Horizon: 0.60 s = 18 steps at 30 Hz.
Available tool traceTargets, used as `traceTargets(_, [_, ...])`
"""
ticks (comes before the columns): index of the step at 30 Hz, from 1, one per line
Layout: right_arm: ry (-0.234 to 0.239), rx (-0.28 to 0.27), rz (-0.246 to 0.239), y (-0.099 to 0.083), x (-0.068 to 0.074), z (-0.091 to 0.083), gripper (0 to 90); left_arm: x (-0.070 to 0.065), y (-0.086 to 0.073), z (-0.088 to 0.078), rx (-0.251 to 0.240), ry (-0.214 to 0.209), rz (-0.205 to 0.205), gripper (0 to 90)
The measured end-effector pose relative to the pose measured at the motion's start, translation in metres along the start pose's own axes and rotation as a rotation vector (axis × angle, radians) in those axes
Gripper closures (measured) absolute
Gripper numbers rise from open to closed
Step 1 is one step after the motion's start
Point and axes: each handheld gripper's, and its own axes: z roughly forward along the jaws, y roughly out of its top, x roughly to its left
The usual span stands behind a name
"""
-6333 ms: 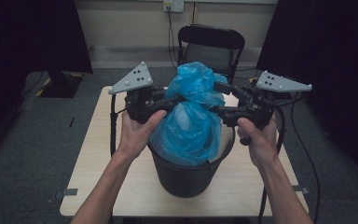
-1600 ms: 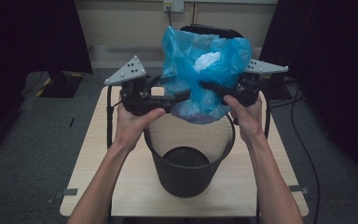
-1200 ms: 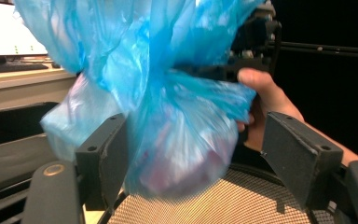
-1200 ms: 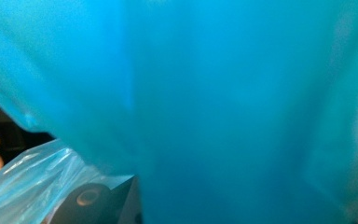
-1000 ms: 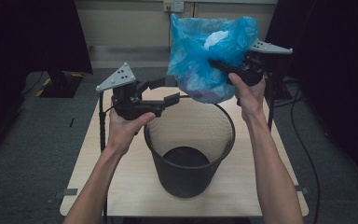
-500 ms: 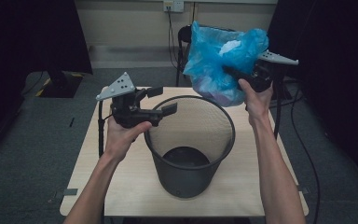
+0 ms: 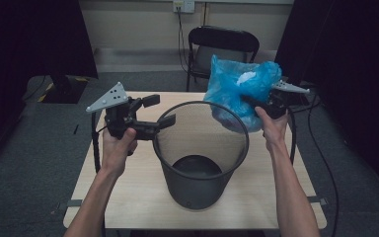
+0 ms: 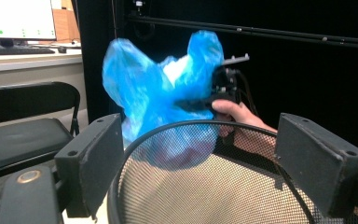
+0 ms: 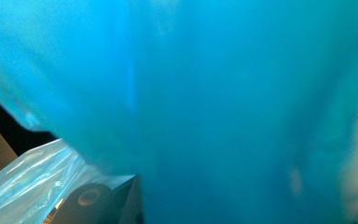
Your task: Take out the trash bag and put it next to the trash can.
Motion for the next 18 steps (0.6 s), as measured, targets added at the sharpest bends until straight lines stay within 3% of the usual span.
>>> traceTargets(6, [-0.023,0.043,0.025,-0.035,-0.018,-0.004,80.2,0.007,-0.008,-0.006,0.010,0.013,-0.014,15.3])
traceTargets(11, [-0.034,0.067,0.035,-0.052,-0.025,-0.004,80.1,0.011,-0.013,-0.008,0.015,0.020,-0.019,15.3])
traceTargets(18, [-0.084,0.136,0.045,-0.087,-0.036,0.005,79.7,0.020,-0.025,-0.018,0.022,0.037,-0.037,15.4])
